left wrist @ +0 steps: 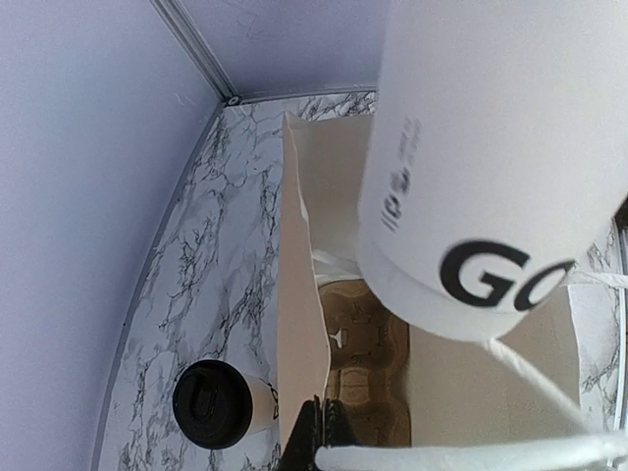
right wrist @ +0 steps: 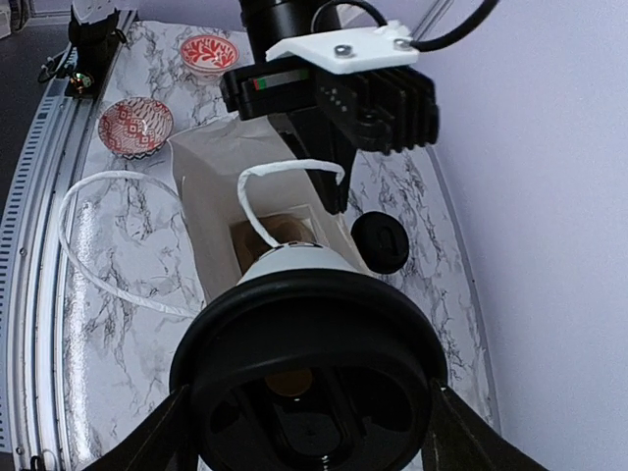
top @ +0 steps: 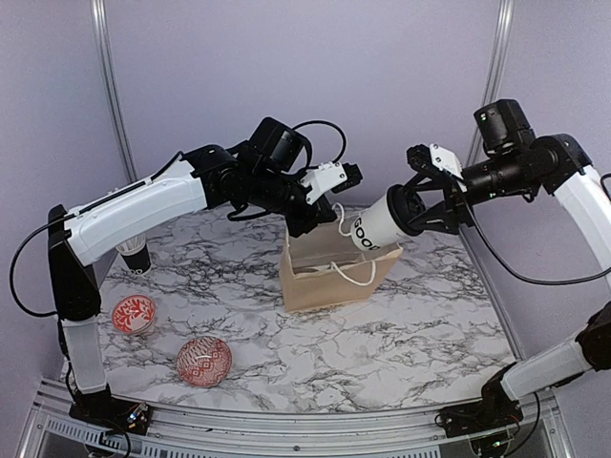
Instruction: Pack the takeout coffee
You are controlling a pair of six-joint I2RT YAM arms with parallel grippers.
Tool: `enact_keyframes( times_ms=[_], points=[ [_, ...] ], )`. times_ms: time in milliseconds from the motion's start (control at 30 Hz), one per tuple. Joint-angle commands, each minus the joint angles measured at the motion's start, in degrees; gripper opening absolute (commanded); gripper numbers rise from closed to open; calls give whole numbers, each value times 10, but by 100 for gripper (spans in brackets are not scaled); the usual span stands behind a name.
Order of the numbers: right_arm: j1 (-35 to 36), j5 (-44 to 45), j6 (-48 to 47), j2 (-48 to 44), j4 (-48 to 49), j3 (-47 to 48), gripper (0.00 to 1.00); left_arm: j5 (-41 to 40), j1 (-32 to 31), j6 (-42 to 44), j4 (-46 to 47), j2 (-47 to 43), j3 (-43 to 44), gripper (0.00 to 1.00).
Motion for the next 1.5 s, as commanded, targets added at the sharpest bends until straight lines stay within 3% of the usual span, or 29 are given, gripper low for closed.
enact_keyframes(
  times_ms=[0,333,967,1133,1467],
  points=[
    [44,53,-5,-23,-1,-44,51,-31,-1,-44,6,-14,12,0],
    [67,101,2,-63,28,-92,52,-32,-4,-91,-1,-26,12,0],
    [275,315,4,-11,75,-123,51,16,-63,-171,-69,-49,6,0],
    [286,379,-39,1,83,-133,52,-1,-63,-175,-73,-63,-5,0],
    [288,360,-70,19,65,-129,52,-40,-63,-160,-92,-58,-8,0]
  ],
)
